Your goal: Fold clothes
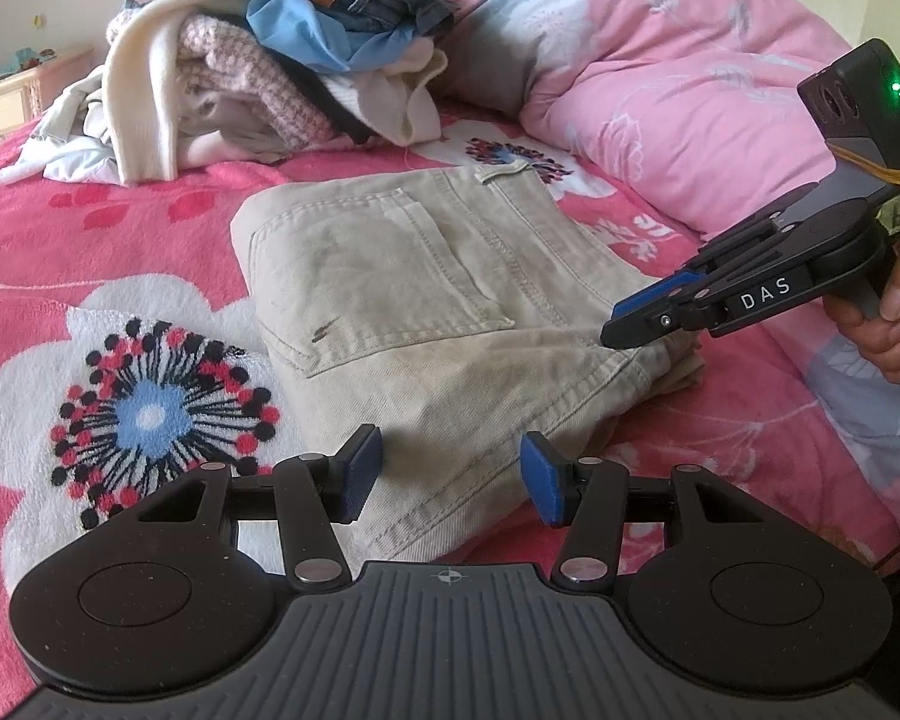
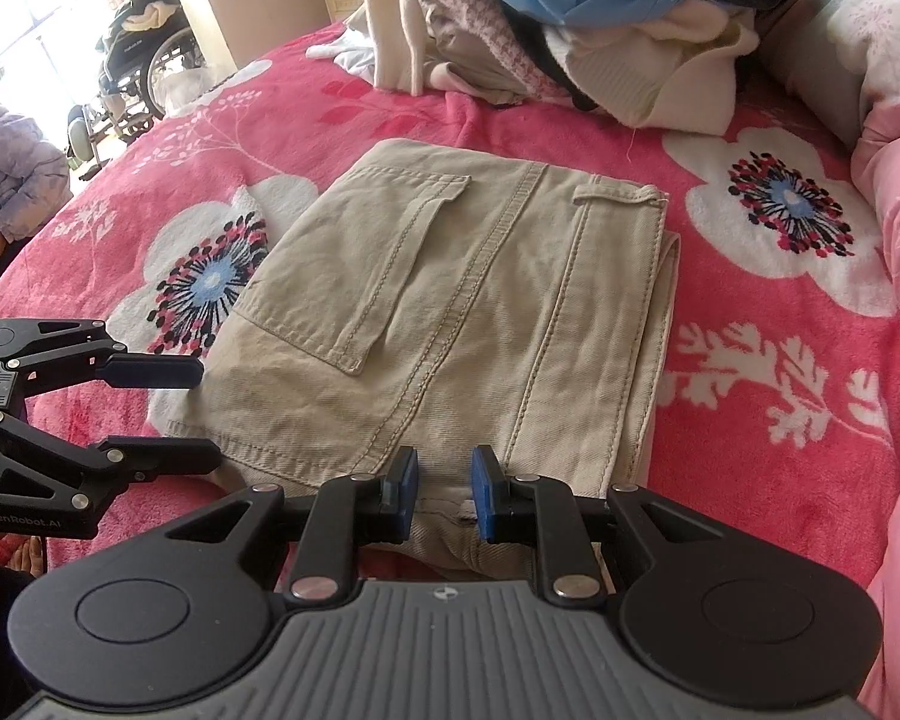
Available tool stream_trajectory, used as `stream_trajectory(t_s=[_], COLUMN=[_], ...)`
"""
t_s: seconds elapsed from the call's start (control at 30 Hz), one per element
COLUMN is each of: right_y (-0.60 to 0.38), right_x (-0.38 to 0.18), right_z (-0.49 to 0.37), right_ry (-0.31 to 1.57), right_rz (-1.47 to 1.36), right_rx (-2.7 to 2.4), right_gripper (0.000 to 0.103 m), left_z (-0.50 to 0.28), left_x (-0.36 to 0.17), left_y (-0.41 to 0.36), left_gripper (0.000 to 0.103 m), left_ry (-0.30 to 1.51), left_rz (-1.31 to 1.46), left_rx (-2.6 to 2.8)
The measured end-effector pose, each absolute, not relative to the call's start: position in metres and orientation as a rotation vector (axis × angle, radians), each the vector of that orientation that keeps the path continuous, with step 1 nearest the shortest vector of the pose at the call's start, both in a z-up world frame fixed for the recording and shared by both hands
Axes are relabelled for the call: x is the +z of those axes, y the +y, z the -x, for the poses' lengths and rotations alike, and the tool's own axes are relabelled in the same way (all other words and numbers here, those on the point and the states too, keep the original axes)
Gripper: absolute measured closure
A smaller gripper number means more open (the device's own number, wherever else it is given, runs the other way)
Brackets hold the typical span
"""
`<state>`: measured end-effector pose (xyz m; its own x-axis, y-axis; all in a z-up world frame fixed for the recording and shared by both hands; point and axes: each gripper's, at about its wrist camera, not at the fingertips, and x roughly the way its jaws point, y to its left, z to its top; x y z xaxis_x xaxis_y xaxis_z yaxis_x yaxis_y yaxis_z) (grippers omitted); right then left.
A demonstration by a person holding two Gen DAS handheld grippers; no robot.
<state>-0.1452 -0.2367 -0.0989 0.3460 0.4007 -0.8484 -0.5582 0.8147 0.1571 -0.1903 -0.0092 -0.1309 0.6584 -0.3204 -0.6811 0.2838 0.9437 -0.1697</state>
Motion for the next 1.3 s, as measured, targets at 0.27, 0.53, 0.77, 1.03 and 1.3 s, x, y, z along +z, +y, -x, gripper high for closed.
stream_trajectory(t_s=[0.27, 0.53, 0.77, 1.03, 1.3], right_y=[-0.237, -0.237, -0.237, -0.236, -0.235], right_x=[-0.099, -0.099, -0.099, -0.099, -0.099], right_z=[0.145, 0.145, 0.145, 0.145, 0.145], right_ry=[1.045, 1.045, 1.046, 1.045, 1.044], right_rz=[0.172, 0.172, 0.172, 0.175, 0.178], right_rx=[0.627, 0.628, 0.626, 0.624, 0.622], right_gripper=[0.082, 0.082, 0.082, 0.082, 0.082], left_z=[0.19, 0.19, 0.189, 0.191, 0.192], left_x=[-0.131, -0.13, -0.128, -0.116, -0.105], left_y=[-0.008, -0.008, -0.007, 0.0, 0.007], left_gripper=[0.052, 0.052, 0.05, 0.027, 0.003], left_ry=[0.782, 0.782, 0.781, 0.715, 0.663], left_rz=[0.048, 0.046, 0.066, 0.113, 0.192], left_rx=[-0.347, -0.35, -0.341, -0.3, -0.297])
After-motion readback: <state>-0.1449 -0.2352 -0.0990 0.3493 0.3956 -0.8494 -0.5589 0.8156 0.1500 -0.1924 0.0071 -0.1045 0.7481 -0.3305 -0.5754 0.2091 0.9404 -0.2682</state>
